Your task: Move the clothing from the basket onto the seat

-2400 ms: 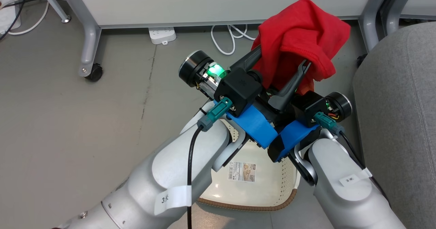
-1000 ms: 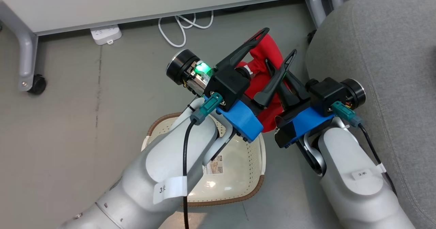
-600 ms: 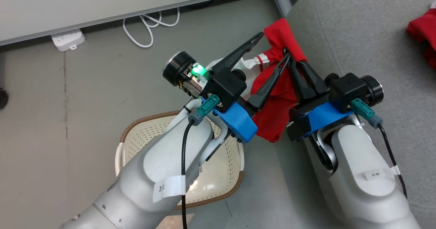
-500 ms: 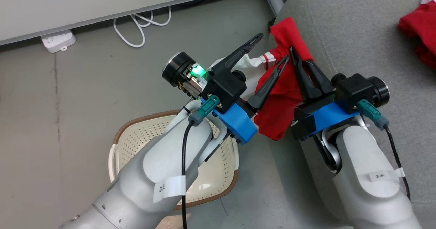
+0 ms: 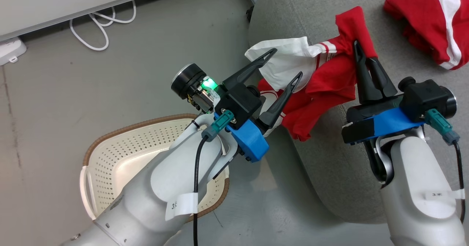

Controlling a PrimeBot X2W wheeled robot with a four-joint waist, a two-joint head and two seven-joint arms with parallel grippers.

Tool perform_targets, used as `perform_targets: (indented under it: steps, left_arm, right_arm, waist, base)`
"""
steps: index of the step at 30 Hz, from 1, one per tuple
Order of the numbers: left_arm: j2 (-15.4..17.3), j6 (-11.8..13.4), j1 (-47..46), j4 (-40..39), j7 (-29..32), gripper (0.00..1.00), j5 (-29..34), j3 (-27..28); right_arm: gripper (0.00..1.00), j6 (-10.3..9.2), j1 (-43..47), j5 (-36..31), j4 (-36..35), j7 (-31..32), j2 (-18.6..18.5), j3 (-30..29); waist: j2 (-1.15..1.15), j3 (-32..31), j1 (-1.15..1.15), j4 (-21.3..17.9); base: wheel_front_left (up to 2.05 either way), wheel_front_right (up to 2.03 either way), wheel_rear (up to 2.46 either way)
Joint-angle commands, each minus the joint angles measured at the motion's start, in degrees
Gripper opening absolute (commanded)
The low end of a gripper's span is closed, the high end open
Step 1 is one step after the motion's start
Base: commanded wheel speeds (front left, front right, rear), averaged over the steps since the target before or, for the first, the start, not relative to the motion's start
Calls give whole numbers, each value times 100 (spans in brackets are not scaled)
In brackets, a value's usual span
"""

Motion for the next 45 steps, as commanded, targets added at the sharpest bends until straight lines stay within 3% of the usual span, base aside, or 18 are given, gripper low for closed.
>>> perform_targets:
  steps: [1,12,28,38,45]
  left_arm:
    - [50,-19,52,12,-9,100,26,-49]
    - [173,-45,136,-9,64,100,37,-294]
    - [227,-7,112,-58,38,100,-15,-395]
    - [427,89,-26,-218,57,100,29,-314]
    - [630,108,-262,-413,187,100,118,-330]
  right_arm:
    - [0,1,119,25,-102,-4,1,-92]
    - [0,1,439,27,-415,-4,1,-668]
    - [0,1,309,-136,-623,-4,0,-701]
    - [0,1,-1053,-664,-1145,-4,-55,-817]
    - [0,1,-2473,-643,-1286,-3,-630,-1287]
  waist:
    - [0,88,0,-188]
    - [0,324,0,-648]
    - [0,388,0,-650]
    - [0,781,0,-654]
    - [0,1384,0,-609]
  base:
    - [0,0,0]
    - [0,0,0]
    - [0,0,0]
    - [0,0,0]
    - [0,0,0]
